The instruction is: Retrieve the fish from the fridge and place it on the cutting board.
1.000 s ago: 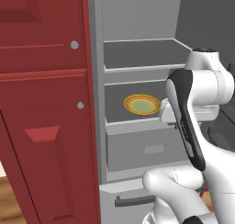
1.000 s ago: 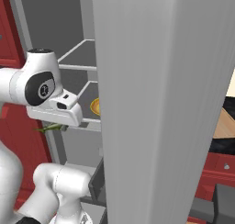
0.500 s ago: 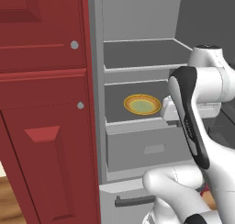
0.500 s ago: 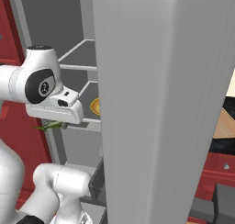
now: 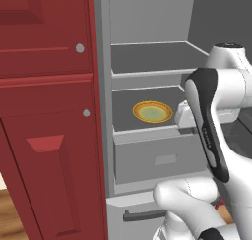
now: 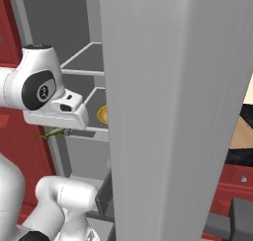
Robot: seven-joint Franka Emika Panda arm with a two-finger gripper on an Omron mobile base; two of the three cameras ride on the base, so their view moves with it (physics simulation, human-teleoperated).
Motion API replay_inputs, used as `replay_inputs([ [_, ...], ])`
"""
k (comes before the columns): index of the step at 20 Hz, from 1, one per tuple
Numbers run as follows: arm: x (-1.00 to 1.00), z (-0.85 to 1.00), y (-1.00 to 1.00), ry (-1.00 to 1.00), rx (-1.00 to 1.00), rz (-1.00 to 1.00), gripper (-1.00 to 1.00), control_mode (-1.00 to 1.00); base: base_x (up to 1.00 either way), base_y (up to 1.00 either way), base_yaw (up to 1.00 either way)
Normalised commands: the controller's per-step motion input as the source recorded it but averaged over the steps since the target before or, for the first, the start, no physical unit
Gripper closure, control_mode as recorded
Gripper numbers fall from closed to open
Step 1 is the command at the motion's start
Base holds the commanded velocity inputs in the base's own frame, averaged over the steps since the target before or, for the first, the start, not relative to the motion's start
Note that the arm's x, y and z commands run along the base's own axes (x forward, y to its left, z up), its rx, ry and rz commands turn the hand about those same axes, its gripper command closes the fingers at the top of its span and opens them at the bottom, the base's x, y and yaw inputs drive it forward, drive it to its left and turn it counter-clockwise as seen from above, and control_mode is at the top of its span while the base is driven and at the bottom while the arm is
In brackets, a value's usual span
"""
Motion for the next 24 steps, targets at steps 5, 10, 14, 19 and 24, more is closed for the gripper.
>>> replay_inputs([
  [5, -0.22, 0.16, 0.00, -0.04, 0.00, 0.04, 1.00, -1.00, 0.00, 0.00, 0.00],
  [10, -0.14, 0.02, 0.00, 0.00, 0.00, 0.00, 1.00, 1.00, -0.27, 0.00, 0.00],
  [14, 0.00, 0.00, 0.00, 0.00, 0.00, 0.00, 1.00, 1.00, -0.97, 0.00, 0.00],
  [19, 0.00, 0.00, 0.00, 0.00, 0.00, 0.00, 1.00, 1.00, -0.99, 0.05, 0.04],
  [24, 0.00, 0.00, 0.00, 0.00, 0.00, 0.00, 1.00, 1.00, -0.40, 0.33, 0.48],
])
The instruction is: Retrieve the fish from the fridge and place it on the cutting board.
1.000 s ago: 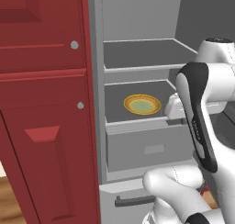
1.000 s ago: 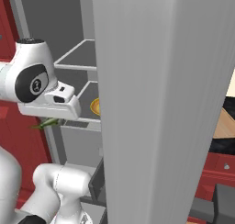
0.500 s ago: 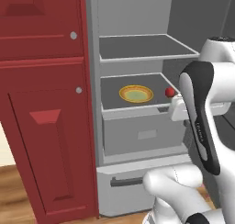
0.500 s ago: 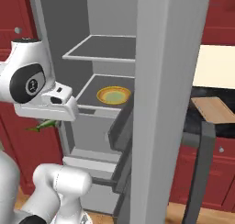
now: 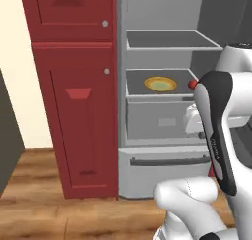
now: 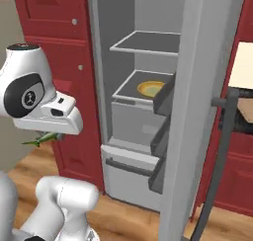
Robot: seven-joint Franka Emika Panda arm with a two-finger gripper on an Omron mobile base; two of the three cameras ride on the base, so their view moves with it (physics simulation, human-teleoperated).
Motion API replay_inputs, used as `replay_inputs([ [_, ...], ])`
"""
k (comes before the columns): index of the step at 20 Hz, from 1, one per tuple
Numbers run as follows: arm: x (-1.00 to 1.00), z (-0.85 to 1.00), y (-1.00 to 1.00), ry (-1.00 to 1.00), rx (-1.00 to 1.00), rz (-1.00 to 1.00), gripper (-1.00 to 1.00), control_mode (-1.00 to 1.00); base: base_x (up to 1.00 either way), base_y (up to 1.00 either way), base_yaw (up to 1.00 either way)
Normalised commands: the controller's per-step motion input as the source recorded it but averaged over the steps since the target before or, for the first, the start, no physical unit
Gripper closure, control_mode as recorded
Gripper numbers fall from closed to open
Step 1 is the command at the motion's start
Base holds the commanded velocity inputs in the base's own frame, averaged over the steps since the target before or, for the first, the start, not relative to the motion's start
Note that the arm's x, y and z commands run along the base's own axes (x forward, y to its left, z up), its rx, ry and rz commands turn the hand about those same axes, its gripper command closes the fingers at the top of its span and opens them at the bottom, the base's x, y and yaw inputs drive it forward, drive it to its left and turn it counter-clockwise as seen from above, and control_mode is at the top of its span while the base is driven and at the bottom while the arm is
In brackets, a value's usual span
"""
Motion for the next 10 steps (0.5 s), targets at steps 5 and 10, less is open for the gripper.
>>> replay_inputs([
  [5, 0.00, 0.00, 0.00, 0.00, 0.00, 0.00, 1.00, 1.00, -0.29, 0.09, 0.80],
  [10, 0.00, 0.00, 0.00, 0.00, 0.00, 0.00, 1.00, 1.00, -0.87, -0.36, 0.33],
])
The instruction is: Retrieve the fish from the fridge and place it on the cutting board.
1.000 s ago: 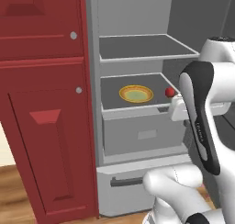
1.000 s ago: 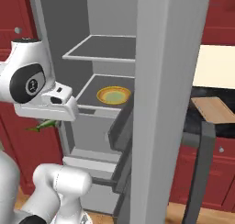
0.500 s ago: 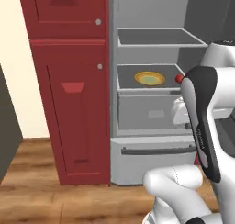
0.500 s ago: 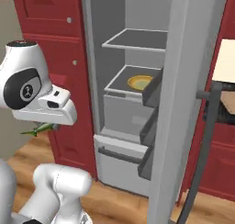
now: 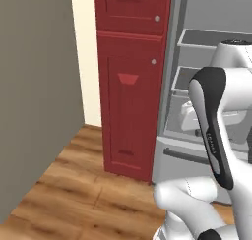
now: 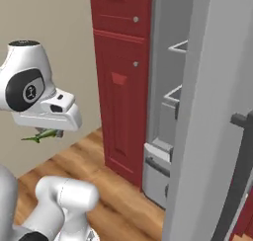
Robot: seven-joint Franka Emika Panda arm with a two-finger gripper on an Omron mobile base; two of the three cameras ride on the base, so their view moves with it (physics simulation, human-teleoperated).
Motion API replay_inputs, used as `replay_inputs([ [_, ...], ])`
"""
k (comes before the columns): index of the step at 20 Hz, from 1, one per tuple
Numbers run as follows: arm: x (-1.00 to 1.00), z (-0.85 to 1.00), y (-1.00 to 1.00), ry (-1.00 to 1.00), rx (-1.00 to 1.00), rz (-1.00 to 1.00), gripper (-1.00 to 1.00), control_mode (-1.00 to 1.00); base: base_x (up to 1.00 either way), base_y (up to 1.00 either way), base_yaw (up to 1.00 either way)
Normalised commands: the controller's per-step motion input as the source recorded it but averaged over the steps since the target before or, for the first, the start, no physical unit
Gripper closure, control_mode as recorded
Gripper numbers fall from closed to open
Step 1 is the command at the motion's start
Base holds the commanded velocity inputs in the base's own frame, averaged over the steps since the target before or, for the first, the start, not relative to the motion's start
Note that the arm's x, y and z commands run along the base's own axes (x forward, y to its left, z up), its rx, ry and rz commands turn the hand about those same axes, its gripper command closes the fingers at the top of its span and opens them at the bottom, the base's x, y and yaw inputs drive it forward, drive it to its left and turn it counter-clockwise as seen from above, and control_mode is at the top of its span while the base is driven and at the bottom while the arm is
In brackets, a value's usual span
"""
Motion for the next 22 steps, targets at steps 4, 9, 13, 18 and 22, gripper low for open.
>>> replay_inputs([
  [4, 0.00, 0.00, 0.00, 0.00, 0.00, 0.00, 1.00, 1.00, -1.00, -0.13, -0.34],
  [9, 0.00, 0.00, 0.00, 0.00, 0.00, 0.00, 1.00, 1.00, -1.00, 0.12, -0.54],
  [13, 0.00, 0.00, 0.00, 0.00, 0.00, 0.00, 1.00, 1.00, -1.00, 0.58, -0.45],
  [18, 0.00, 0.00, 0.00, 0.00, 0.00, 0.00, 1.00, 1.00, -0.98, 0.23, -0.49],
  [22, 0.00, 0.00, 0.00, 0.00, 0.00, 0.00, 1.00, 1.00, -0.79, -0.46, -0.56],
])
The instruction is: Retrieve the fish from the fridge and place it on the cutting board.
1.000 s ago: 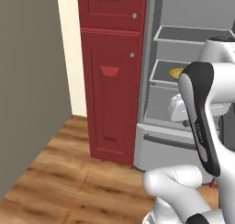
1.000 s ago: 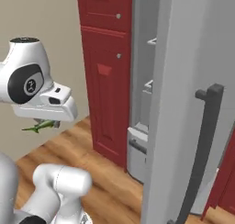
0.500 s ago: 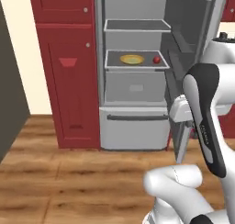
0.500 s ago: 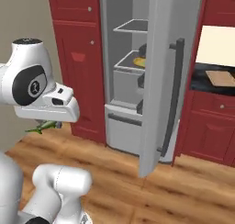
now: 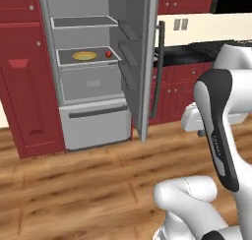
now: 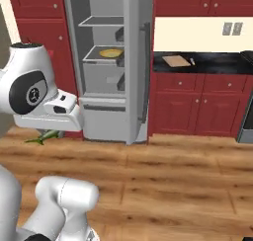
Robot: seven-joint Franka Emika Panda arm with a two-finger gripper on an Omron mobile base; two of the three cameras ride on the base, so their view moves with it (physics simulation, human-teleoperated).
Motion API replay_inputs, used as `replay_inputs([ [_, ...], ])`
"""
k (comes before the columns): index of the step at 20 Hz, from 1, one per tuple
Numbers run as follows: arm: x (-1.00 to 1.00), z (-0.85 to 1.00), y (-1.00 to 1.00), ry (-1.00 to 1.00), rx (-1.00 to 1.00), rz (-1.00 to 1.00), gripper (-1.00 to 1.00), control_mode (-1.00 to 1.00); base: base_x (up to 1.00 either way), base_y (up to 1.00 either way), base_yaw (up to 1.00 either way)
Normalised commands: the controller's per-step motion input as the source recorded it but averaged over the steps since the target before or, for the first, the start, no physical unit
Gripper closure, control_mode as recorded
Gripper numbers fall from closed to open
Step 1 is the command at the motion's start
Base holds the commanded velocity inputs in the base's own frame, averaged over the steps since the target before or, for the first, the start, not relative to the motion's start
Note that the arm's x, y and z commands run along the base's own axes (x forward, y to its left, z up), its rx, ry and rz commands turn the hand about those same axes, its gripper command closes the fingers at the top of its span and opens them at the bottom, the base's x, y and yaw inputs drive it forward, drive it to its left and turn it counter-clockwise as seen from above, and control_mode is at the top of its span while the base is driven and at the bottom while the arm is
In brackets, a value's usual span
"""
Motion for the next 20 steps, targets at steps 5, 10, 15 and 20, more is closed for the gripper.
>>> replay_inputs([
  [5, 0.00, 0.00, 0.00, 0.00, 0.00, 0.00, 1.00, 1.00, -0.37, -0.85, -0.39],
  [10, 0.00, 0.00, 0.00, 0.00, 0.00, 0.00, 1.00, 1.00, 0.14, -1.00, -0.02],
  [15, 0.00, 0.00, 0.00, 0.00, 0.00, 0.00, 1.00, 1.00, 0.85, -0.92, 0.07],
  [20, 0.00, 0.00, 0.00, 0.00, 0.00, 0.00, 1.00, 1.00, 0.94, -0.28, 0.11],
])
